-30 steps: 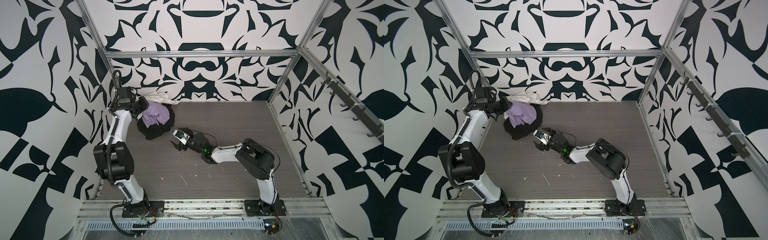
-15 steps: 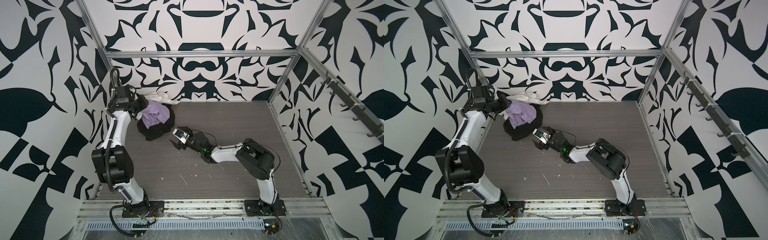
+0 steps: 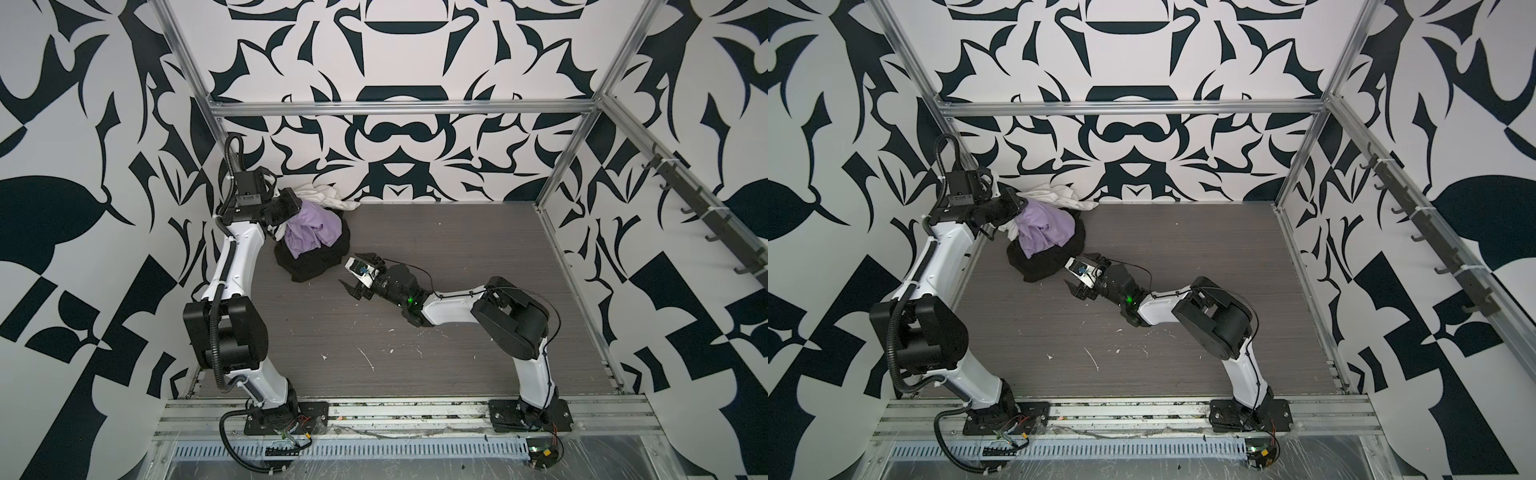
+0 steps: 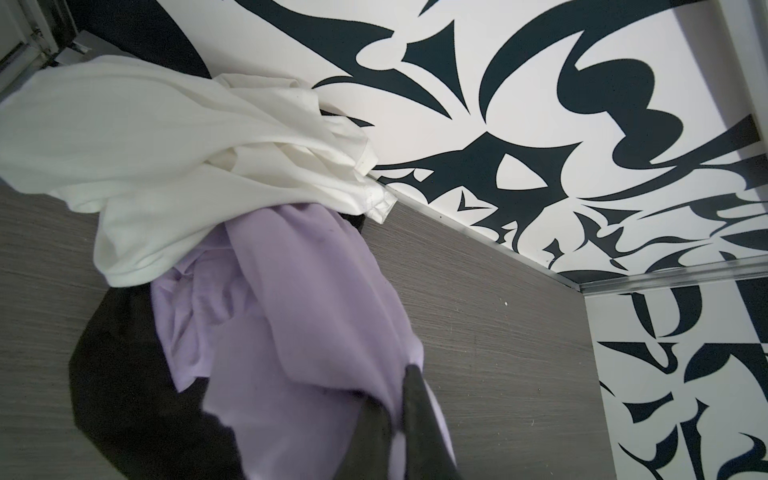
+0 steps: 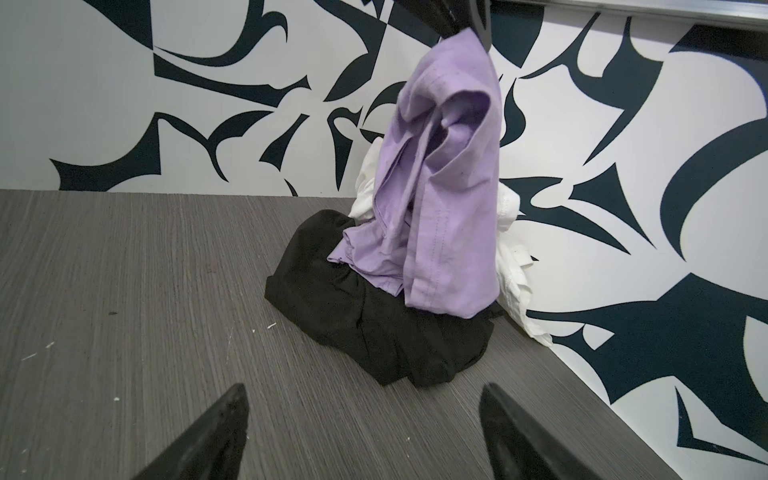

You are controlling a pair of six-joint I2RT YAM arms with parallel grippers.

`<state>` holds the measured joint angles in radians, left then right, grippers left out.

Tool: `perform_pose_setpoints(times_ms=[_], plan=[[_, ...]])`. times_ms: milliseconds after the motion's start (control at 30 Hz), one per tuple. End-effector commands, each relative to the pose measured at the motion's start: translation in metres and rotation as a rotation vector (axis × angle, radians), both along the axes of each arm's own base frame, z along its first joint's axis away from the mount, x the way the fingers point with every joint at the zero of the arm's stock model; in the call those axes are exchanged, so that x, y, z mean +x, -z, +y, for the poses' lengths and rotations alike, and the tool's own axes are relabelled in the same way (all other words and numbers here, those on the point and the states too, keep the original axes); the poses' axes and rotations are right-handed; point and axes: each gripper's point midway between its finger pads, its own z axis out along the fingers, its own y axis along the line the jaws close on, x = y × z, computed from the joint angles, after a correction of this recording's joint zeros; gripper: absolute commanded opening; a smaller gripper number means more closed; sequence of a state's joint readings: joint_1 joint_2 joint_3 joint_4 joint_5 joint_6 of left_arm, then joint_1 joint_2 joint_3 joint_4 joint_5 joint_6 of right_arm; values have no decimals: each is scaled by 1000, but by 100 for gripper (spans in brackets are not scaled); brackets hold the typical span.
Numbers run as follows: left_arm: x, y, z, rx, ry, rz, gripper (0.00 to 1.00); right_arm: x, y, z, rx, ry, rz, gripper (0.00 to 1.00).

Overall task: Pick out a specific cloth from the pile
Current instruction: 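Lift the lavender cloth upward off the pile with the left gripper, then move the right gripper up to the hanging lavender cloth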

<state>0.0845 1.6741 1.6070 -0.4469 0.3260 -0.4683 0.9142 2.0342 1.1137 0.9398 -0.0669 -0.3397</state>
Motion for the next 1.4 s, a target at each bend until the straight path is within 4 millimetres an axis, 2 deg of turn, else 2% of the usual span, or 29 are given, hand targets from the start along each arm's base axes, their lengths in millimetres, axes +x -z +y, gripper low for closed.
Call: perform_pose_setpoints(times_ms=[0,467,767,1067,1233,1367], plan=[[-12,-38,-5,25,21,-102,0,-2,-39,4,89,-14,-52,89],[-27,-65,-14,48,36,-168,0,-2,-43,8,106,-24,-46,89],[-34,-75,-16,41,35,-197,0,-2,-45,10,115,-30,-41,89],[-45,-103,-33,86,107,-312,0,-1,-51,12,126,-37,-52,89],[-59,-122,-42,98,158,-450,0,-5,-62,14,144,-65,-78,90],[-70,-134,-47,109,195,-496,0,-5,-68,14,150,-71,-93,91]])
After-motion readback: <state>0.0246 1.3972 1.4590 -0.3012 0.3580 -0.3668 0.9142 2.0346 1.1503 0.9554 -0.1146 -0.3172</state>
